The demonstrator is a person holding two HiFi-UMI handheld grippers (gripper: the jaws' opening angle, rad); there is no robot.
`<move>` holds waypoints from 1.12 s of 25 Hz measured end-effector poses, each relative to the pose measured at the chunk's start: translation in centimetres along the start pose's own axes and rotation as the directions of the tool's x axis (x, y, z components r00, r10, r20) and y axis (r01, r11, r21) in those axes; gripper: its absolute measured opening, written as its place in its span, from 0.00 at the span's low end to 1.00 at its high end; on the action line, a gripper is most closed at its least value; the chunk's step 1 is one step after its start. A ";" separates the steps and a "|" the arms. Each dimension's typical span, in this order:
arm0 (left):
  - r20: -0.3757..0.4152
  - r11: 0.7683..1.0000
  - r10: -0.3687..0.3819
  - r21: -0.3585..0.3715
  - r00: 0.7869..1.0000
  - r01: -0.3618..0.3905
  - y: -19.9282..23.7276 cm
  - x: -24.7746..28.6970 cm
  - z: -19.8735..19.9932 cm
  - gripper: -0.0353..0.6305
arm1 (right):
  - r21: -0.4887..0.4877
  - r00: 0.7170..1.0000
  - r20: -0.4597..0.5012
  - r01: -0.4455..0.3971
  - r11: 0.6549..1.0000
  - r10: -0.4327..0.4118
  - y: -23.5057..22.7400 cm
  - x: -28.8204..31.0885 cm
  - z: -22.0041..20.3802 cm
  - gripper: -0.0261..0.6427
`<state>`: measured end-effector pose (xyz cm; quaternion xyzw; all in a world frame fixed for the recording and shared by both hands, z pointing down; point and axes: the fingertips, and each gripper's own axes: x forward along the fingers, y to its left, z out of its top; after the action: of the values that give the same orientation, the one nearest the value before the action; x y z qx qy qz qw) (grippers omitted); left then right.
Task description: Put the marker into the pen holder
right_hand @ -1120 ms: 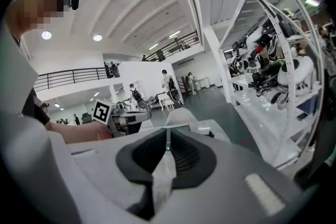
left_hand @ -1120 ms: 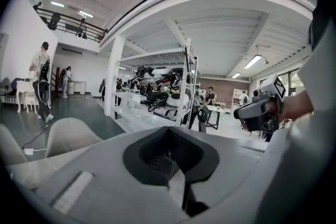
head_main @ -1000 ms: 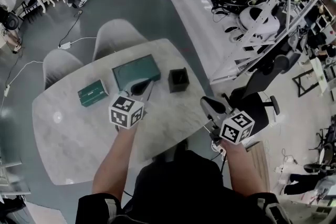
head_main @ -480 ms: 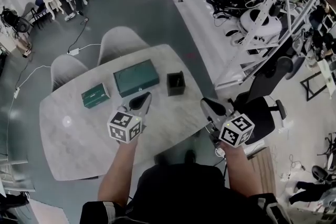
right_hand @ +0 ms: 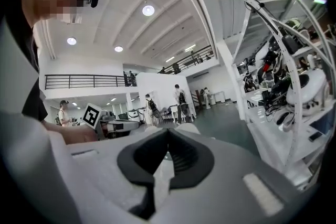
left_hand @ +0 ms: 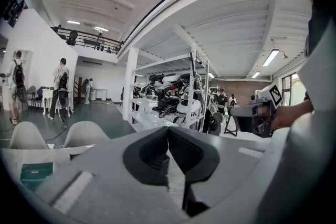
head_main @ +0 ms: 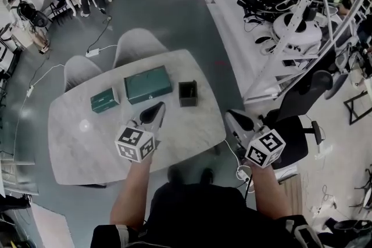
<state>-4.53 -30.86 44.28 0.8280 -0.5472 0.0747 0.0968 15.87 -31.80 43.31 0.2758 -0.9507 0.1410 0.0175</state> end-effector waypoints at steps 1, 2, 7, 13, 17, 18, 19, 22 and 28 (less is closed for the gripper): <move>0.002 1.000 0.004 -0.006 1.000 -0.004 -0.4 0.1 0.0 0.07 | -0.011 1.000 0.012 -0.011 1.000 0.011 -0.1 -0.3 0.3 0.04; 0.003 1.000 0.006 -0.010 1.000 -0.006 -0.7 0.3 0.1 0.07 | -0.027 0.999 0.027 -0.018 0.999 0.019 -0.2 -0.6 0.7 0.04; 0.014 0.999 0.032 -0.005 0.999 -0.032 -1.0 0.4 1.4 0.07 | -0.090 0.997 0.069 -0.036 0.995 0.042 -0.6 -0.9 2.9 0.04; 0.044 0.999 0.035 0.040 0.998 -0.037 0.5 -0.5 3.5 0.07 | -0.141 0.994 0.102 -0.023 0.990 0.037 0.8 0.6 5.6 0.04; 0.053 0.998 0.034 0.043 0.998 -0.036 1.7 -0.7 3.9 0.07 | -0.157 0.993 0.110 -0.021 0.987 0.039 1.9 1.9 6.3 0.04; 0.055 0.998 0.032 0.044 0.998 -0.035 1.9 -0.8 4.0 0.07 | -0.156 0.993 0.109 -0.021 0.987 0.038 2.1 2.1 6.3 0.04; 0.057 0.998 0.031 0.045 0.998 -0.033 2.0 -0.8 4.1 0.07 | -0.154 0.993 0.109 -0.020 0.988 0.037 2.2 2.3 6.3 0.04; 0.061 0.998 0.024 0.051 0.998 -0.027 2.4 -1.0 4.3 0.07 | -0.137 0.993 0.113 -0.010 0.991 0.026 2.2 2.7 6.2 0.04; 0.056 0.999 0.030 0.042 0.998 -0.033 3.1 -1.4 3.9 0.07 | -0.110 0.994 0.101 -0.023 0.994 0.034 2.6 3.7 5.7 0.04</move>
<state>-7.83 -31.76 40.45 0.8229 -0.5609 0.0651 0.0629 11.64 -33.17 37.60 0.2678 -0.9604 0.0748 -0.0184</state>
